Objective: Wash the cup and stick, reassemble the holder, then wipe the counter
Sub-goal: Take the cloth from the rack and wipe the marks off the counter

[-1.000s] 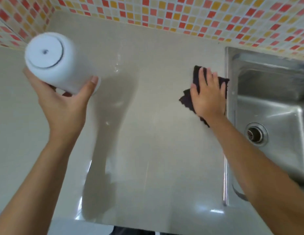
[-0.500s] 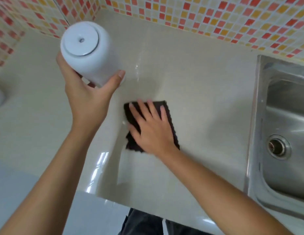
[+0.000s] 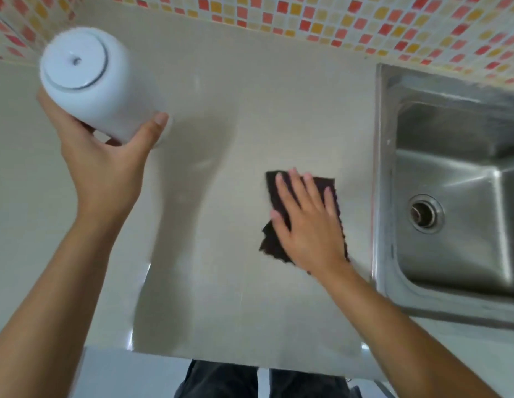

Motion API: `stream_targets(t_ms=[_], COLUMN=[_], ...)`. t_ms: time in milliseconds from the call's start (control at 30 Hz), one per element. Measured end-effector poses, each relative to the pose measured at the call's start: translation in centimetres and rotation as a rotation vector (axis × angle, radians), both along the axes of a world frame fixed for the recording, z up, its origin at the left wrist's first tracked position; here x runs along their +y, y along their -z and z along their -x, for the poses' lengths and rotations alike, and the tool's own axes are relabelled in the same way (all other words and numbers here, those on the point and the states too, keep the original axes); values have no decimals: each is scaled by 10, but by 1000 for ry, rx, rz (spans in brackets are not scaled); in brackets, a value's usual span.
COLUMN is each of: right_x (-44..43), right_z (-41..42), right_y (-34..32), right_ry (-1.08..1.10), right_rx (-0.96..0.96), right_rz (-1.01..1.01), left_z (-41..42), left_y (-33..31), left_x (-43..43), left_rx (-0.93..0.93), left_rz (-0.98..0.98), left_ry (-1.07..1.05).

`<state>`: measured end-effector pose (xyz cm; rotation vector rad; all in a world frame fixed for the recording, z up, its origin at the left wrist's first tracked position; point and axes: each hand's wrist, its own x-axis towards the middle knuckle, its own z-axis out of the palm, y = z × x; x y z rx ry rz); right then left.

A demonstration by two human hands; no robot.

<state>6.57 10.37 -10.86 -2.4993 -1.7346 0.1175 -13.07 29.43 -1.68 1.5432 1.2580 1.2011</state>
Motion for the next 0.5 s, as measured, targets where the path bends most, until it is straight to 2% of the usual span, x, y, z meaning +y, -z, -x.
stream_targets(t_ms=[67, 133, 200, 267, 300, 400, 500], right_x=[16, 25, 29, 19, 7, -40, -45], right_z=[-76, -120, -117, -70, -34, 70, 78], right_y=[0, 1, 3, 1, -1, -13, -15], right_ry=[173, 236, 281, 297, 227, -167, -367], right_rx=[-59, -107, -127, -102, -60, 106, 137], right_rz=[39, 61, 39, 15, 36, 120, 130], left_z=[-10, -16, -18, -19, -20, -26, -31], left_y=[3, 3, 1, -1, -2, -1, 2], left_x=[-2, -2, 0, -1, -2, -3, -3], left_rx=[-21, -38, -19, -2, -2, -2, 3], left_rz=[6, 8, -6, -6, -5, 3, 9], left_ry=[38, 70, 97, 112, 112, 114, 134])
